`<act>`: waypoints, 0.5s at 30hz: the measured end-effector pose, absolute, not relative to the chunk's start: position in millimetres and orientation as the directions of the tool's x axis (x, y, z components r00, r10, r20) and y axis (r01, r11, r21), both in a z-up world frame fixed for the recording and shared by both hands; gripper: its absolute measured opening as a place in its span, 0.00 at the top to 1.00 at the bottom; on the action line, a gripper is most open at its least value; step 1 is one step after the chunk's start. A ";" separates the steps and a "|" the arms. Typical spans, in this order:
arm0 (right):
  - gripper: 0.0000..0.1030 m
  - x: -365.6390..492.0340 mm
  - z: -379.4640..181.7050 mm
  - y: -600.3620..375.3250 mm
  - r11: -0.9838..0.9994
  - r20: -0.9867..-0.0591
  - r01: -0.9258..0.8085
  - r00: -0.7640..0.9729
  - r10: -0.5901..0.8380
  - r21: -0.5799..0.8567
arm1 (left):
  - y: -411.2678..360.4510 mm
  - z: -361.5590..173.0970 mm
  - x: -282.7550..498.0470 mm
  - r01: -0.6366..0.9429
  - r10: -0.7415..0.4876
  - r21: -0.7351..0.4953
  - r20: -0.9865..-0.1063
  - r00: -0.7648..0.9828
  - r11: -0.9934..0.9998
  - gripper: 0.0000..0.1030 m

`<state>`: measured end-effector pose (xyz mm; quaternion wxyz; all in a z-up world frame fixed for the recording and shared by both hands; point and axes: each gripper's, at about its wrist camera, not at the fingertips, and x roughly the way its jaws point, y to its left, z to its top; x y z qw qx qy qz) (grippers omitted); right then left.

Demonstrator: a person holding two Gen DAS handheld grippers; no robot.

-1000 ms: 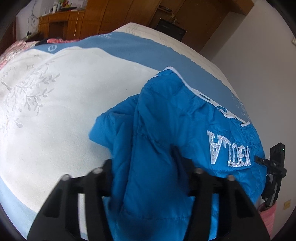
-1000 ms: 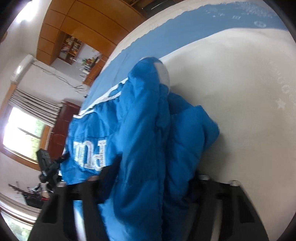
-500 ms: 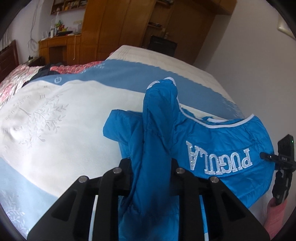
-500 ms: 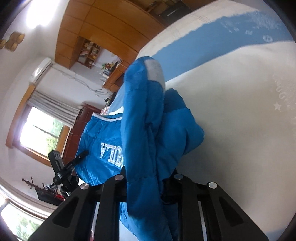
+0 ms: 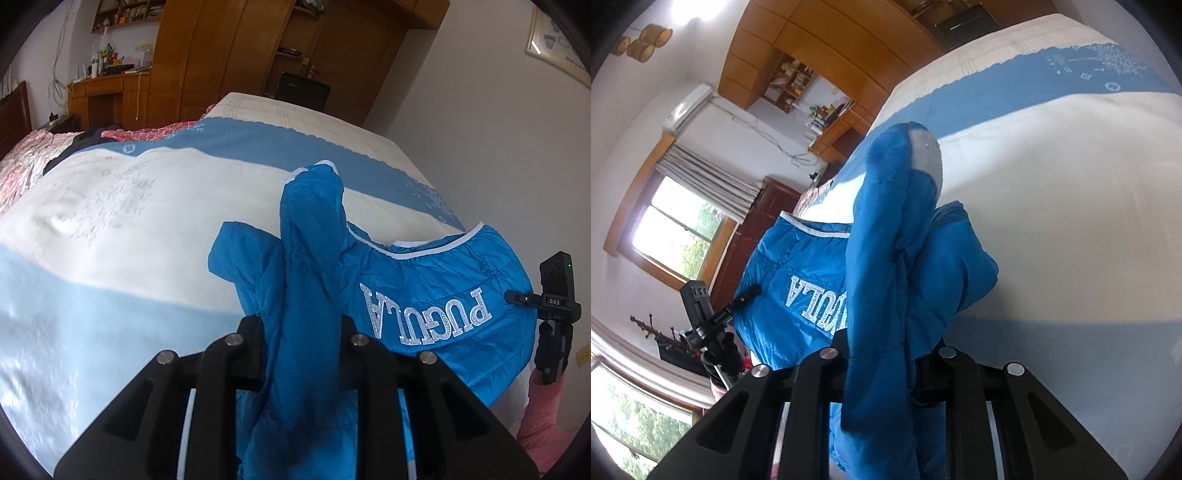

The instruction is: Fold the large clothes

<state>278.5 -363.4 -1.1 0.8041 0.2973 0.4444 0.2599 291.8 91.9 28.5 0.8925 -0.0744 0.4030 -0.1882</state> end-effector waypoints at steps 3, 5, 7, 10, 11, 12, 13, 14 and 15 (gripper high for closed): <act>0.82 271.0 -8.7 -357.1 0.685 -0.566 -0.143 0.457 0.686 0.715 | 97.4 17.0 277.8 0.258 -0.391 -0.294 -0.700 0.598 0.920 0.80; 0.82 268.7 -15.0 -355.5 0.681 -0.568 -0.134 0.452 0.688 0.719 | 98.5 9.0 273.7 0.249 -0.382 -0.290 -0.709 0.593 0.924 0.80; 0.82 266.7 -21.7 -355.8 0.684 -0.576 -0.116 0.451 0.682 0.720 | 99.5 -3.3 273.0 0.232 -0.360 -0.275 -0.727 0.585 0.933 0.79; 0.81 265.3 -34.9 -356.5 0.697 -0.599 -0.074 0.452 0.661 0.713 | 98.7 -19.4 276.9 0.206 -0.316 -0.240 -0.749 0.583 0.949 0.78; 0.81 265.8 -40.1 -357.1 0.702 -0.606 -0.062 0.454 0.653 0.710 | 99.1 -23.6 275.9 0.201 -0.308 -0.234 -0.753 0.582 0.951 0.76; 0.81 265.2 -44.3 -357.0 0.707 -0.612 -0.055 0.456 0.646 0.705 | 99.8 -29.6 277.5 0.197 -0.298 -0.224 -0.757 0.582 0.954 0.75; 0.81 265.6 -50.4 -357.2 0.715 -0.621 -0.043 0.461 0.634 0.698 | 100.1 -33.5 278.1 0.193 -0.291 -0.218 -0.760 0.581 0.957 0.73; 0.80 266.0 -57.2 -357.4 0.720 -0.626 -0.033 0.466 0.625 0.694 | 101.0 -40.9 280.6 0.187 -0.282 -0.212 -0.767 0.577 0.959 0.70; 0.79 263.5 -62.5 -356.5 0.720 -0.628 -0.026 0.468 0.621 0.693 | 100.7 -47.9 283.0 0.184 -0.272 -0.203 -0.773 0.572 0.962 0.69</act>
